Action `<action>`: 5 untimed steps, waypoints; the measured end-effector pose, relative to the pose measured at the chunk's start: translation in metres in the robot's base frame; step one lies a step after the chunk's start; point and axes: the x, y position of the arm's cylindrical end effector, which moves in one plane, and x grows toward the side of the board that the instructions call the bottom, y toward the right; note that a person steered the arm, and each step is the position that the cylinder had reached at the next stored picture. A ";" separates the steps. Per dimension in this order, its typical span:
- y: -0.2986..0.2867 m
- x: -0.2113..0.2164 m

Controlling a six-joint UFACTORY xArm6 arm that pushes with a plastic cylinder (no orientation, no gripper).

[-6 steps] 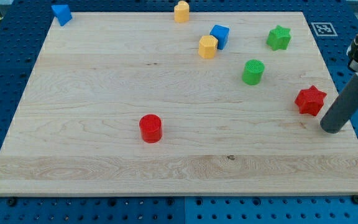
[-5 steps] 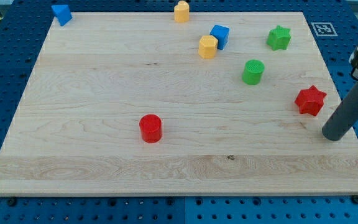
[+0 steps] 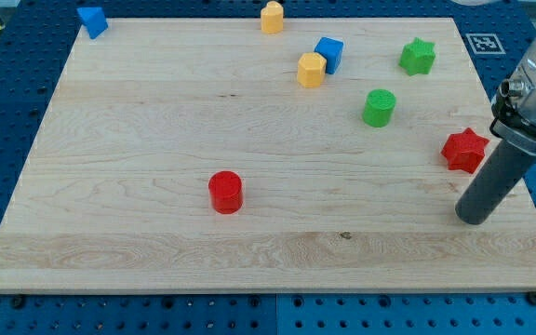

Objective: Move the red star to the right center of the board

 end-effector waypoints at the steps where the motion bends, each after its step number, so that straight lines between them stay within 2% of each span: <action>1: 0.000 -0.005; 5: 0.001 -0.024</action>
